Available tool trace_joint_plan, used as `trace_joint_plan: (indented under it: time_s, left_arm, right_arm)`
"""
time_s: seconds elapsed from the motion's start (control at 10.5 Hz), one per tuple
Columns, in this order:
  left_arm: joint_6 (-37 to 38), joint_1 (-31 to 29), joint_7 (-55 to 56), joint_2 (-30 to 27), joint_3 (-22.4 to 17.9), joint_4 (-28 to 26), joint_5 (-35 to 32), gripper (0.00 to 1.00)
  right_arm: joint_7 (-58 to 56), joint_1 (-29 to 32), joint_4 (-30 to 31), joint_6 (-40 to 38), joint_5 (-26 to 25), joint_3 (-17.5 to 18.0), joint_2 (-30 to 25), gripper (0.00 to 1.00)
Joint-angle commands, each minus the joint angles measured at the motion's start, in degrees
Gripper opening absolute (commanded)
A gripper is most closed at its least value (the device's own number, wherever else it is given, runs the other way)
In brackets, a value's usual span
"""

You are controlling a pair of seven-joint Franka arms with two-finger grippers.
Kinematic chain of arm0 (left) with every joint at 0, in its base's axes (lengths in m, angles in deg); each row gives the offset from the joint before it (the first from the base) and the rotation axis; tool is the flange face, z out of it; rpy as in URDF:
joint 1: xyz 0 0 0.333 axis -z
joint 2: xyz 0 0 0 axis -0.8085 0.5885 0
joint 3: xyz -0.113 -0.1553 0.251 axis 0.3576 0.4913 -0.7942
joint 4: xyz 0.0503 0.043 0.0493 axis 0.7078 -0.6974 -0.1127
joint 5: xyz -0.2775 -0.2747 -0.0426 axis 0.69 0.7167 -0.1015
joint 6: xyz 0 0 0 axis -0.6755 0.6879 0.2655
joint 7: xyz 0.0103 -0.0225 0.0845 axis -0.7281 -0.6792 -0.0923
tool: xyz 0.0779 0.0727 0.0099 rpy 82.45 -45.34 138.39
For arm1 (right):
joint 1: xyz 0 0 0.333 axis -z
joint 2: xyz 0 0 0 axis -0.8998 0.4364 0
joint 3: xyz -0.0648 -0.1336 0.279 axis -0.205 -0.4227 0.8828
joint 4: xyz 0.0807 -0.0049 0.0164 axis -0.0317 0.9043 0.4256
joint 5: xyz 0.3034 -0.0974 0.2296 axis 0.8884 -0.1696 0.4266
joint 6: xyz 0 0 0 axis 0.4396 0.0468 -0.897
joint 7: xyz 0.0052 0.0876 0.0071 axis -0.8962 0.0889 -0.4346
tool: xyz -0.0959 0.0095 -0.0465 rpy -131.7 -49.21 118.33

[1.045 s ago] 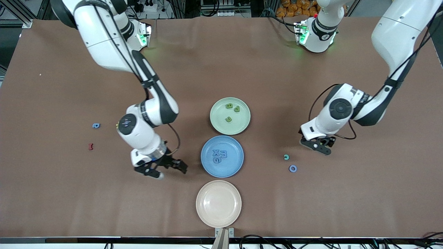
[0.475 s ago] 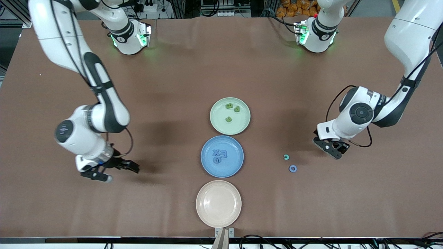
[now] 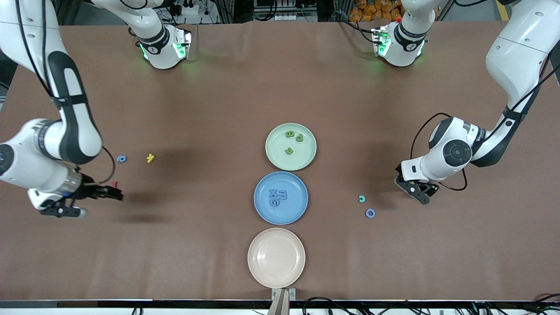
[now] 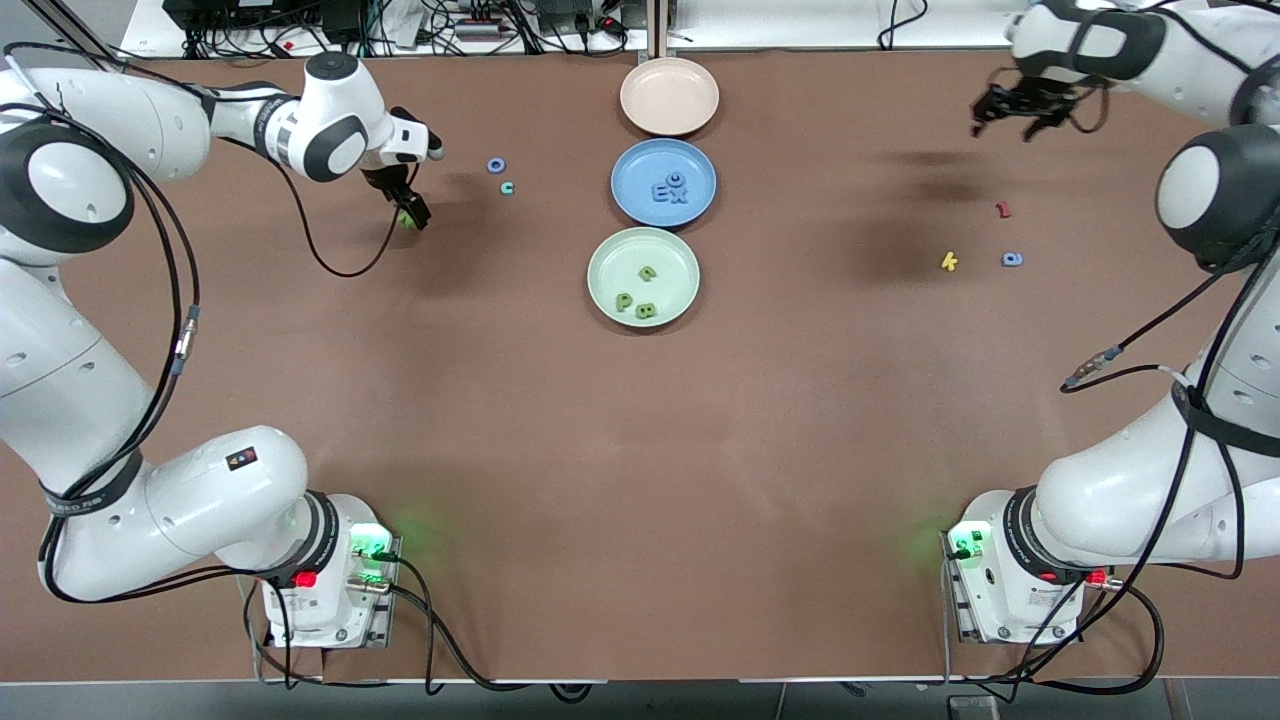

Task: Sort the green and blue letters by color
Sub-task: 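Move the left gripper toward green N while the right gripper reaches letters, then grasp green N with the left gripper while the right gripper grasps blue a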

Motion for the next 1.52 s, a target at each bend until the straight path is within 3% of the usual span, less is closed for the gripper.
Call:
trace_joint_plan:
  time_s: [0.0, 0.19, 0.48, 0.57, 0.67, 0.76, 1.43]
  left_arm:
    - [-0.94, -0.28, -0.21, 0.76, -0.53, 0.82, -1.34, 1.0]
    - [-1.47, -0.2, 0.31, 0.93, -0.53, 0.82, -1.16, 1.0]
    - [-1.56, -0.28, 0.4, 1.02, -0.53, 0.82, -1.07, 1.0]
    - [-1.99, -0.46, 0.49, 0.93, -0.53, 0.74, -0.46, 0.92]
    - [-2.09, -1.42, 0.58, 0.93, -0.53, 0.56, -0.37, 0.42]
    - [-2.09, -1.78, 0.58, 0.93, -0.53, 0.3, -0.37, 0.0]
    - [-2.09, -1.6, 4.26, 0.41, -0.45, -0.41, -0.72, 0.0]
  right_arm:
    - [-3.36, 3.15, 5.35, -1.07, -5.46, -0.54, -4.21, 1.0]
    - [-3.54, 3.42, 10.51, 1.46, -5.46, -0.55, -6.31, 1.0]
    - [-3.37, 3.95, 23.07, 12.17, -5.37, -0.55, -9.83, 1.0]
    - [-3.37, 4.04, 25.72, 15.42, -5.28, -0.55, -9.92, 1.0]
    - [-3.19, 4.04, 27.4, 17.46, -5.2, -0.55, -9.75, 1.0]
    - [-3.1, 3.95, 28.9, 18.61, -5.11, -0.46, -9.75, 1.0]
    - [-3.01, 4.74, 36.81, 26.0, -4.76, -0.46, -9.31, 1.0]
